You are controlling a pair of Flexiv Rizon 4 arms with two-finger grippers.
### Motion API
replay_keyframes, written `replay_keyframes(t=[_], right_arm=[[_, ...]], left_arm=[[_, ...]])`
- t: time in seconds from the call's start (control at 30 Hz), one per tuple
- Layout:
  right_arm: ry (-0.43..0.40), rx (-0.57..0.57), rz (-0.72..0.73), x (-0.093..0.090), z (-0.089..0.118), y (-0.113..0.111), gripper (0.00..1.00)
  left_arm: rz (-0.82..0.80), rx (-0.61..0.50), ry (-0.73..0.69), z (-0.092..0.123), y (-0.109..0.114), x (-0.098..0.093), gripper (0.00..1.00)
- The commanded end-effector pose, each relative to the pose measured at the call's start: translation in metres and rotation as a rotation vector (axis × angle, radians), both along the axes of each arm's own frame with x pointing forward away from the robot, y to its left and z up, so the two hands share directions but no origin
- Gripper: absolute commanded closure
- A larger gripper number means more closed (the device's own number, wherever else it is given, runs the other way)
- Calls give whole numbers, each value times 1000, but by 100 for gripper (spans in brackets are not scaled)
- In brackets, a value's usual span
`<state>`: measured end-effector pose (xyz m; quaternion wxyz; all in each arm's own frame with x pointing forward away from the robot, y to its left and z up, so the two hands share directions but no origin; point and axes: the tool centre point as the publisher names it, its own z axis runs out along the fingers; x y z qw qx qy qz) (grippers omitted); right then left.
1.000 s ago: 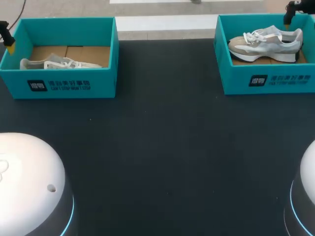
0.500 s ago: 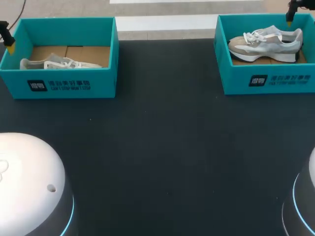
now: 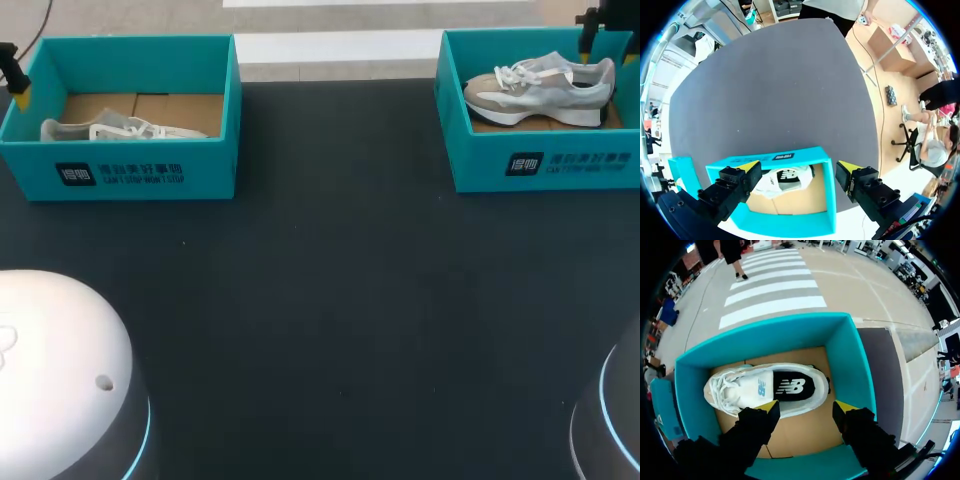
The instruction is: Take the shoe out of the shoebox, open the shoe tongue, remove and reinsert the insole, then place the shoe into the shoebox
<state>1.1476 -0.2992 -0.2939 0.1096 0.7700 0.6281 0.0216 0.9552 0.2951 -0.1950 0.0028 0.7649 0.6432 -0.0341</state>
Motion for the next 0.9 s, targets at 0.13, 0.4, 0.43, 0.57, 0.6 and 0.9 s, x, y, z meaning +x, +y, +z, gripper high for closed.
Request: replay_keyframes(t=[0.13, 0.4, 0.43, 0.57, 0.6, 0.9], right_arm=[[120, 10, -18, 15, -13, -9, 39], [125, 0, -23, 17, -18, -19, 34], [125, 0, -24, 17, -19, -20, 34], [135, 6, -28, 16, -23, -22, 32], [136, 6, -28, 16, -23, -22, 31], [130, 41, -51, 15, -29, -23, 31]], left_arm=[[0, 3, -3, 0, 0, -2, 0], [0, 3, -3, 0, 0, -2, 0], [0, 3, -3, 0, 0, -2, 0], [0, 3, -3, 0, 0, -2, 0], [0, 3, -3, 0, 0, -2, 0], [0, 3, -3, 0, 0, -2, 0]])
